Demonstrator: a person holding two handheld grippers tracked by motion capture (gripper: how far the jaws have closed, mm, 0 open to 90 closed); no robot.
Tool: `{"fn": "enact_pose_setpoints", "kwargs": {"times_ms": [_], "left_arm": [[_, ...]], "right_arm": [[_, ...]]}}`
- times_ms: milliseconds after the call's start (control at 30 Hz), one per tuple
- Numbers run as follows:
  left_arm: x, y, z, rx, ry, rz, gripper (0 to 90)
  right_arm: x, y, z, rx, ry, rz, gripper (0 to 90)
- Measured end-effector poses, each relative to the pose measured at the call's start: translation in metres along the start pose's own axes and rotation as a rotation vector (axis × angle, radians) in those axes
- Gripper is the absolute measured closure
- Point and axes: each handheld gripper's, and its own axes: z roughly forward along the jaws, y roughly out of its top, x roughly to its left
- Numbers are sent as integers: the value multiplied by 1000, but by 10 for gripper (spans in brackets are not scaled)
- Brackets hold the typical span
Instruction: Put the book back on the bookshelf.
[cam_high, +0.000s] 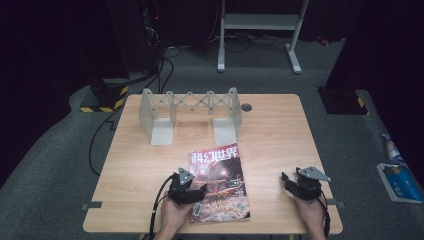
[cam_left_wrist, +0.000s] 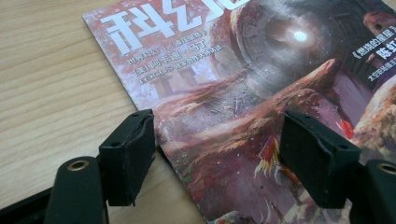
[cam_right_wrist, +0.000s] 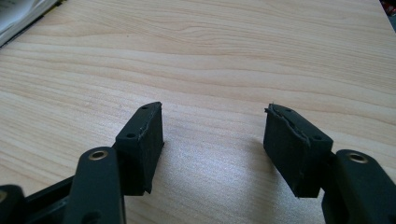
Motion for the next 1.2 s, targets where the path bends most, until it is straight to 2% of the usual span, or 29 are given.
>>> {"fn": "enact_pose_setpoints", "kwargs": {"times_ms": [67,233,700,900,1000,1100,1133,1167,1200], "left_arm": [[-4,4,4,3,-5,12,271],[-10,6,9,-11,-8,12,268],[-20,18,25,-13,-26,28,266],[-25,22,32,-27,-31,20,266],[-24,22,32,-31,-28,33,266],[-23,22,32,-31,-42,26,290],[-21,22,32,-29,-51,11,290],[-16,23,30,-20,-68,14,337],[-15,22,30,-20,-72,9,341]], "right_arm": [[0,0,0,1,0,2,376],[0,0,0,0,0,-1,376],[0,0,0,0,1,0,377],[0,0,0,0,4,-1,380],[-2,1,1,7,14,10,382],[-1,3,0,23,19,5,401],[-1,3,0,23,19,5,401],[-2,3,-1,33,29,0,406],[-2,4,-1,37,35,-1,406]]}}
